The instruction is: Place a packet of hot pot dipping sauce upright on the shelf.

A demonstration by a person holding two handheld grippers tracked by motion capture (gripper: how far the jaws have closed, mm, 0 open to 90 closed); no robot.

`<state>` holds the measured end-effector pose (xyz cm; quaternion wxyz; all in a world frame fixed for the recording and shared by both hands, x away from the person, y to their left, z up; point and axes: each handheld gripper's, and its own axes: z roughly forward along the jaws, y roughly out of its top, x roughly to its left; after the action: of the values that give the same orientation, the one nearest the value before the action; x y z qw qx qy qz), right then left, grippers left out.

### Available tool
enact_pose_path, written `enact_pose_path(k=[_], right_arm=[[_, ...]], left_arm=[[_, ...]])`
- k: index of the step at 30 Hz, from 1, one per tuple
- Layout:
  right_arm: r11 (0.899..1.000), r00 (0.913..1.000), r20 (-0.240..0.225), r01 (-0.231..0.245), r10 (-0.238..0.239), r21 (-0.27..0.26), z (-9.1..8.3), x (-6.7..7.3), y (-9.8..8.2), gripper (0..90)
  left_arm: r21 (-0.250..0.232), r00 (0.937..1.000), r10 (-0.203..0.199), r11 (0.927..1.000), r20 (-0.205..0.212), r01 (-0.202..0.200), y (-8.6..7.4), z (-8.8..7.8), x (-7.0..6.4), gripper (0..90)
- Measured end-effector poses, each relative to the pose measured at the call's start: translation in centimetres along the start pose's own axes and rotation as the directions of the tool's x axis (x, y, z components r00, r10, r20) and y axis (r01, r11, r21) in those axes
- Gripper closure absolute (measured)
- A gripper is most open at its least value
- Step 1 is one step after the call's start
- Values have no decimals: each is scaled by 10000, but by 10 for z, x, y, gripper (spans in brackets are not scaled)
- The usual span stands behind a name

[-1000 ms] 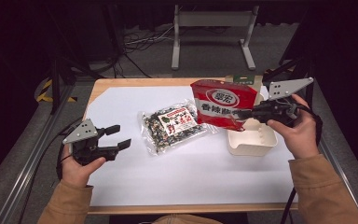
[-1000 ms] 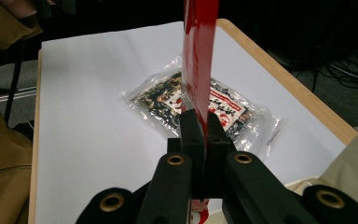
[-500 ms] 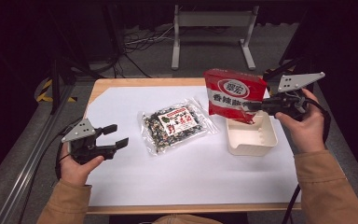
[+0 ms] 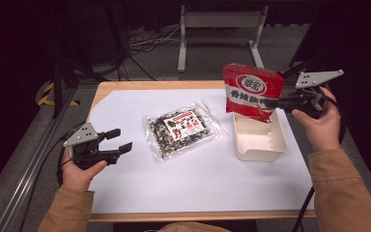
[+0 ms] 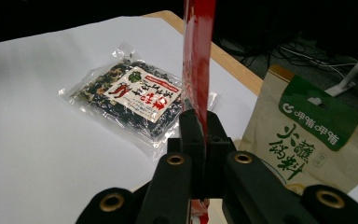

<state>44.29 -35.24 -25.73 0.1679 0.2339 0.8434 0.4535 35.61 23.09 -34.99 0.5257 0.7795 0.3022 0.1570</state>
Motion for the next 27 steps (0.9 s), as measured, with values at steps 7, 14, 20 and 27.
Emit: enact_pose_path(k=[7, 14, 20, 27], right_arm=[[9996, 9997, 49, -220, 219, 175, 1, -14, -8, 900], [9981, 9992, -17, -402, 403, 461, 9, -28, -16, 899], [9962, 9981, 54, -622, 620, 603, 15, -39, -23, 900], [9936, 9972, 326, -706, 680, 878, 25, -50, -30, 899]], left_arm=[[11, 10000, -66, 10000, 9, 66, -1, 1, 0, 329], [73, 10000, -93, 9999, 27, 93, -1, 2, 1, 330], [113, 10000, -77, 9999, 10, 77, -2, 2, 2, 329], [110, 10000, -65, 9999, -10, 66, -2, 2, 2, 329]])
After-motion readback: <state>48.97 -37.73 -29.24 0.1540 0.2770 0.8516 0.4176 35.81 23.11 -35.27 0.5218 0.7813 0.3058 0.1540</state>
